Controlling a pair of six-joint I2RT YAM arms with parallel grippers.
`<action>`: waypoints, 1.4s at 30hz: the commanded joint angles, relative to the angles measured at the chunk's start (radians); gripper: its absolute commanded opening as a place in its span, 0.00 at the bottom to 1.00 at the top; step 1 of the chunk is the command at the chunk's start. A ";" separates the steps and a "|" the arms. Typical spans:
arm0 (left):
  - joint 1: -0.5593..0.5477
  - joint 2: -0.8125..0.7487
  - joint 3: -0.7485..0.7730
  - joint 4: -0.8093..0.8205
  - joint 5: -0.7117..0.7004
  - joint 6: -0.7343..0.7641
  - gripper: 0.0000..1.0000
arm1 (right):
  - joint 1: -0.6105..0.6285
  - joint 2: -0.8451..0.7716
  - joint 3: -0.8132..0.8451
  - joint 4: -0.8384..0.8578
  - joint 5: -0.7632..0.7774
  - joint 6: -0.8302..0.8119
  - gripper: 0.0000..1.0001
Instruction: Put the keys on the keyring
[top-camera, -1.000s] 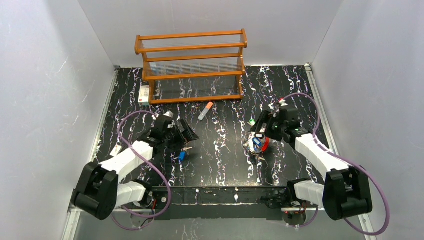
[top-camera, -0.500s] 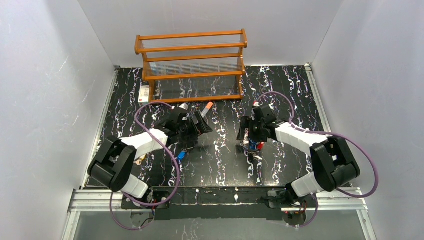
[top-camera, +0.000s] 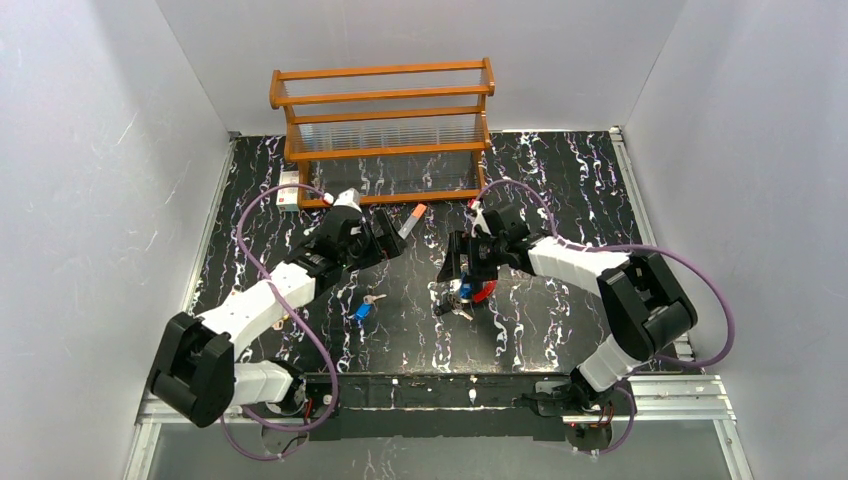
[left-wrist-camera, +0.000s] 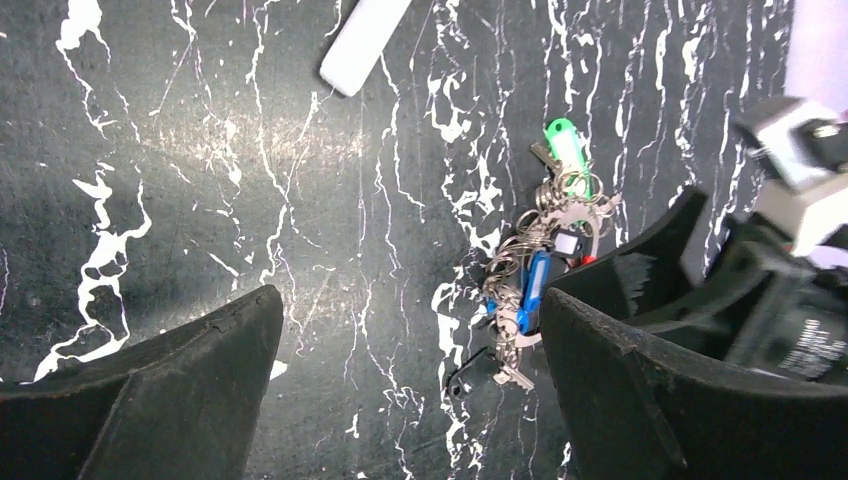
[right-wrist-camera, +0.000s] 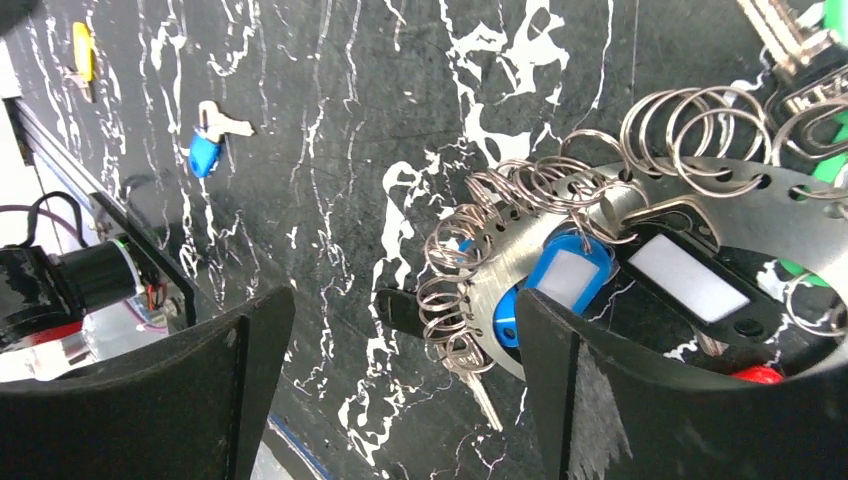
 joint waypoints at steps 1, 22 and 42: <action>-0.001 0.045 -0.003 -0.030 0.034 0.006 0.97 | -0.024 -0.093 0.067 -0.042 0.046 -0.034 0.90; -0.268 0.479 0.164 0.154 0.082 -0.075 0.73 | -0.257 -0.056 -0.169 -0.063 -0.034 -0.052 0.64; -0.277 0.514 0.446 -0.205 -0.242 0.150 0.69 | -0.132 -0.145 -0.107 -0.021 -0.018 0.023 0.63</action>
